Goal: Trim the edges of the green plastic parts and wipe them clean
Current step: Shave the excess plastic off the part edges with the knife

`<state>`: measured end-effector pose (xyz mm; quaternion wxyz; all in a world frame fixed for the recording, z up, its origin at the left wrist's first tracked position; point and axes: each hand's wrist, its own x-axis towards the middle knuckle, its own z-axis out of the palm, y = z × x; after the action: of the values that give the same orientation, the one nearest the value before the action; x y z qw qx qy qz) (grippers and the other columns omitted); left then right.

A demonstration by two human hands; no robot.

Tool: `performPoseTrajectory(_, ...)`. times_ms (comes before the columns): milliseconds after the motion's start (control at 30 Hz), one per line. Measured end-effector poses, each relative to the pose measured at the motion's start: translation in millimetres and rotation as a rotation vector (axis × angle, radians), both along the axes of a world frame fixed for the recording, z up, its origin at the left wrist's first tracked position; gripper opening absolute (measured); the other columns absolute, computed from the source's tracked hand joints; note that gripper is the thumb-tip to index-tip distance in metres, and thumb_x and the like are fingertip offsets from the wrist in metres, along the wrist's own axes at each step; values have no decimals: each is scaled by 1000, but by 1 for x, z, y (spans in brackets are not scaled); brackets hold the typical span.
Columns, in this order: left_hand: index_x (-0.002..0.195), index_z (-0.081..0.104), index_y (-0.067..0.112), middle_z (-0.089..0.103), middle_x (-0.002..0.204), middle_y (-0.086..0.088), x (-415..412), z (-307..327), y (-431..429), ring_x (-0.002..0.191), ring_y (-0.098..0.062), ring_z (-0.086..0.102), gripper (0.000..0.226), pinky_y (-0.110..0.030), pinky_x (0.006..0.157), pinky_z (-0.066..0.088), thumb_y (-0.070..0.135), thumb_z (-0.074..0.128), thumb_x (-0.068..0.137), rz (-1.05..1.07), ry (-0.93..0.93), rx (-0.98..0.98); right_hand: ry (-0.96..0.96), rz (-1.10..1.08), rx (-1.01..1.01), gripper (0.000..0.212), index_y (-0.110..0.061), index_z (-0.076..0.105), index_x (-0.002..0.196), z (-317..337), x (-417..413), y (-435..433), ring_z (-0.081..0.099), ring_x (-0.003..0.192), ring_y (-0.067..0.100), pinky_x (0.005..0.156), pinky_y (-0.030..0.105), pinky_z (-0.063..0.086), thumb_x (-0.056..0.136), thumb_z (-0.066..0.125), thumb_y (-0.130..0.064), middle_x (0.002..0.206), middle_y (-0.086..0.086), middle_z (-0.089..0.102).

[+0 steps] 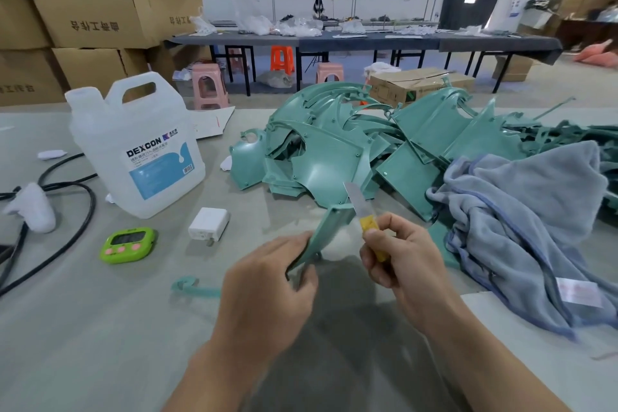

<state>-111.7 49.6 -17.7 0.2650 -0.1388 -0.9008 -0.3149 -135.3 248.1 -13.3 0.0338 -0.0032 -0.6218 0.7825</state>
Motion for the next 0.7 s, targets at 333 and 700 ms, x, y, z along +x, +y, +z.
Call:
performPoseTrajectory(333,101,71,32,64,63,12,-5,-7,0,53,-14,55,22,-31,49,48,41,52,93,39,46,45,121,197,33,16,-17,56,75,-2,5,-4,34,42,18,40,18,27,85,68,-21,57,16,56)
performPoseTrajectory(700,96,74,28,62,58,6,-6,-5,-3,52,-21,56,20,-39,50,49,36,56,92,53,26,81,196,-31,38,27,-22,58,66,-3,-3,7,38,38,19,38,20,30,91,61,-11,60,19,59)
